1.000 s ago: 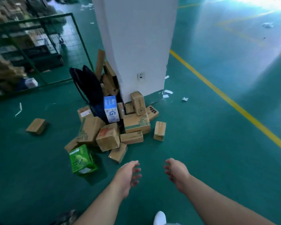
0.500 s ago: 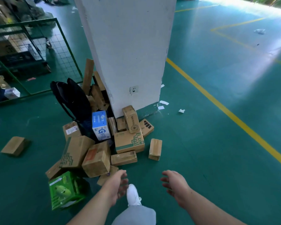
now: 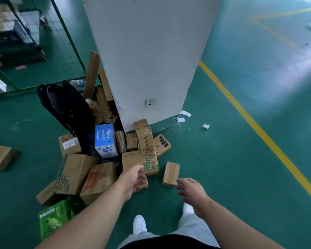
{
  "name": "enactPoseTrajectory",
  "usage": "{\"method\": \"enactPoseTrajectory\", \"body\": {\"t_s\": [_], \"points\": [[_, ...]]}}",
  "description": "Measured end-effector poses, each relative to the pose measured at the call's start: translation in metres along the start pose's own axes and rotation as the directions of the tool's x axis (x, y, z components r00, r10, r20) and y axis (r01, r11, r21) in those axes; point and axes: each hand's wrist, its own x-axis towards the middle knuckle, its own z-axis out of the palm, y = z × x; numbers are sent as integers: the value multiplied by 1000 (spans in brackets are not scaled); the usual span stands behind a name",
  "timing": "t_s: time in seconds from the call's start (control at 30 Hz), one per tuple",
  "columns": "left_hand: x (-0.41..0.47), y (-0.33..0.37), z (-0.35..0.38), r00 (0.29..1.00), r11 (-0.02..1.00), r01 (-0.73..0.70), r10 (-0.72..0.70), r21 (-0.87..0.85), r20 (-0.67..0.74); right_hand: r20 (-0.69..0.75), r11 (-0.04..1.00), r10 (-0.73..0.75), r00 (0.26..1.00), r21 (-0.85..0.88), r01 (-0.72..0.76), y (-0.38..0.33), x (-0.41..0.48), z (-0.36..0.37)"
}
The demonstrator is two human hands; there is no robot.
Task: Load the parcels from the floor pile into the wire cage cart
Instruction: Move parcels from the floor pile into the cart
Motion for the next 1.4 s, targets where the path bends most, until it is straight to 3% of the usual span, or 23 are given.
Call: {"method": "enactPoseTrajectory", "body": {"t_s": [0.23, 0.43, 0.57, 0.8, 0.9, 1.0, 1.07, 1.1, 1.13, 1.2, 1.3, 1.4], "points": [[67, 27, 34, 980, 986, 121, -137, -111, -147, 117, 969, 76, 990, -241, -46, -77, 112, -16], [135, 64, 78, 925, 973, 173, -214, -156, -313, 231, 812, 215, 949, -581, -42, -138, 237, -13], [205, 77, 104, 924, 978, 160, -196, -136, -328, 248, 709, 201, 948, -704, 34, -166, 338, 10], [355, 74, 95, 942, 979, 183, -201, -91, -269, 298, 631, 175, 938, -766, 126, -175, 453, 79], [424, 81, 77, 945, 989, 141, -146, -40, -291, 325, 602, 101, 940, -773, 202, -162, 501, 107], [476, 81, 63, 948, 996, 67, -83, -62, -306, 219, 710, 64, 974, -696, 110, -145, 535, 136], [501, 79, 60, 955, 997, 22, -43, -76, -293, 265, 648, -4, 964, -734, 204, -125, 564, 152], [508, 79, 60, 961, 997, 1, -23, -79, -276, 286, 726, 17, 958, -663, 184, -119, 573, 157], [512, 77, 60, 967, 997, -16, -5, -78, -255, 270, 849, 77, 960, -523, 79, -115, 579, 160], [516, 70, 59, 978, 994, -15, -7, -108, -207, 197, 936, 156, 968, -343, -81, -100, 591, 160], [502, 47, 64, 970, 975, 54, -102, -213, -220, 164, 931, 213, 963, -333, -150, -79, 572, 148], [468, 13, 77, 937, 929, 153, -245, -337, -248, 168, 882, 397, 902, -342, -324, -59, 527, 116]]}}
